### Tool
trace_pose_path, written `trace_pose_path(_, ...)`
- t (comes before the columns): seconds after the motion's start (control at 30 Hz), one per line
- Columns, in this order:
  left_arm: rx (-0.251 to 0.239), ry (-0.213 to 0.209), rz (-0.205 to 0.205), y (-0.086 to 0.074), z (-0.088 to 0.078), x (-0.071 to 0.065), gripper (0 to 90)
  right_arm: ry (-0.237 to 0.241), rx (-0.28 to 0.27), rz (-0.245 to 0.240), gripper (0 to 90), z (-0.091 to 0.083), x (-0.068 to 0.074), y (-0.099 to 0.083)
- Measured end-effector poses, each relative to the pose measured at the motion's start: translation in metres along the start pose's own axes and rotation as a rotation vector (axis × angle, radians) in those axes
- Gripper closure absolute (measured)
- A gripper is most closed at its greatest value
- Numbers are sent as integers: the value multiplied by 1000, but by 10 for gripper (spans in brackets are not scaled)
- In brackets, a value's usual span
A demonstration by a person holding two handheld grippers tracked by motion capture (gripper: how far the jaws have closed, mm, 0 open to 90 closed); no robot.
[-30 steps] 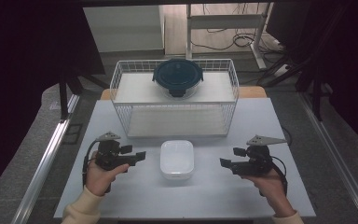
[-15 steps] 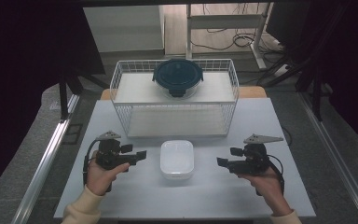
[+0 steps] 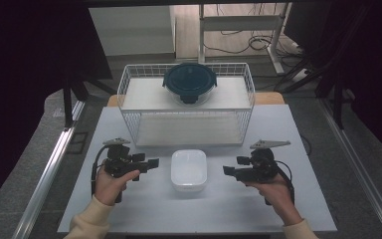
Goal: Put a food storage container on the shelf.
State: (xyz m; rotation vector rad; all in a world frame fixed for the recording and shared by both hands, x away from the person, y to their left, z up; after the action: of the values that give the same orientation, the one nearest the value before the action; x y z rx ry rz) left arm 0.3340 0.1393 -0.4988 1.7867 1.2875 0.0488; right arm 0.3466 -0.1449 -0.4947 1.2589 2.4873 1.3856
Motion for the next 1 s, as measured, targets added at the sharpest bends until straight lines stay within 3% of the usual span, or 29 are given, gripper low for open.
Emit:
trace_pose_path(0.17,14,-34,-35,4,10,-2,272,12,13,21,267,13,2,5)
trace_pose_path(0.23,24,-42,-38,5,14,-3,273,49,22,55,286,24,6,8)
trace_pose_path(0.37,30,-68,-65,4,23,-2,278,67,42,71,297,35,10,9)
trace_pose_path(0.5,39,-93,-96,3,29,-1,280,76,43,94,309,41,10,12)
trace_pose_path(0.7,59,-116,-110,-1,37,-4,281,97,58,122,319,56,13,13)
trace_pose_path(1.0,90,-156,-152,-9,50,-2,296,110,85,154,330,71,14,6)
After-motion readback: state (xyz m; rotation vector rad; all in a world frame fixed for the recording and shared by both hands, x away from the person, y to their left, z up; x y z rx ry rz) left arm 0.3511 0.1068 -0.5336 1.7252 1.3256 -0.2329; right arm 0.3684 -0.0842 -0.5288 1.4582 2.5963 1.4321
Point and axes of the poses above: each handheld gripper's, and its own axes: z roughly forward along the jaws, y roughly out of its top, x roughly to its left, the point moved 9 cm from there along z, roughly forward along the jaws, and after that the axes turned 1 degree about y, right-handed, at the moved point
